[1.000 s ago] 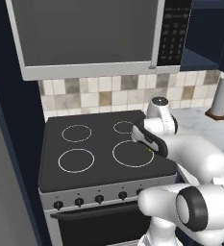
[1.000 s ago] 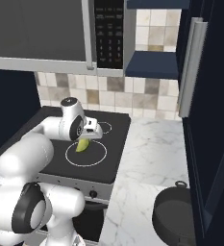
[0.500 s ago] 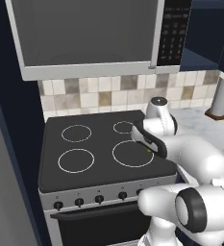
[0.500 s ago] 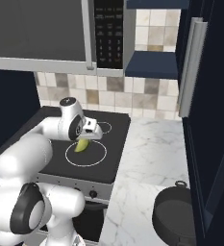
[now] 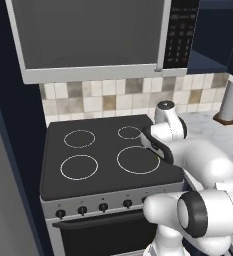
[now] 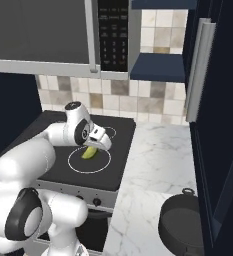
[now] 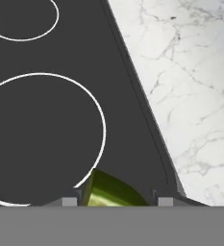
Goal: Turn on the sink faucet. Then move the lemon wedge from the counter to the sink. Turn off the sink. Move the vegetable from the sink to the pot next to the stove. Finally move the pot to the rear left burner.
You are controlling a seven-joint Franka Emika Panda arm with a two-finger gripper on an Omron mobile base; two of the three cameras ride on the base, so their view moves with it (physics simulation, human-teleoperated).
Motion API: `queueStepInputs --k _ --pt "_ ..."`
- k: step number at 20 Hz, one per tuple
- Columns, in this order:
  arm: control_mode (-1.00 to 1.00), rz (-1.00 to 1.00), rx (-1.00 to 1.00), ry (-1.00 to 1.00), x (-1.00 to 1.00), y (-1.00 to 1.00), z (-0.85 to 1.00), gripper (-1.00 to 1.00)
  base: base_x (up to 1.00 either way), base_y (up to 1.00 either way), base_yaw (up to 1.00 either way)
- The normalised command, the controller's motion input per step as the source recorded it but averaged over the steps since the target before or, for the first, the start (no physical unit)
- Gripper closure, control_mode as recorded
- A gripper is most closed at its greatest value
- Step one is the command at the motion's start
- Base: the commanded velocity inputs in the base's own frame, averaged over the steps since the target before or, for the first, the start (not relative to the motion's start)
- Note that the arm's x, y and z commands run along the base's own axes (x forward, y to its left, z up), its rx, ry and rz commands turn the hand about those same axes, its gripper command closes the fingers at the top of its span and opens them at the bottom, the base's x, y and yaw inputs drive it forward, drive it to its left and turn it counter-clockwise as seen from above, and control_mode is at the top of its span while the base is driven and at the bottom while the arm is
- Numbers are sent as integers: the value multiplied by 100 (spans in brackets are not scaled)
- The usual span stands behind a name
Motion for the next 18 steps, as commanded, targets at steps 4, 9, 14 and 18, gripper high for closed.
queueStepInputs --k 4,9,14,18 --pt "-100 -25 4 0 -6 -70 0 100 0 0 0" --pt "-100 -23 5 0 -19 -88 -2 100 0 0 0" --pt "-100 -25 6 0 -41 -94 -4 100 0 0 0" --pt "-100 -29 7 0 -53 -83 -14 100 0 0 0"
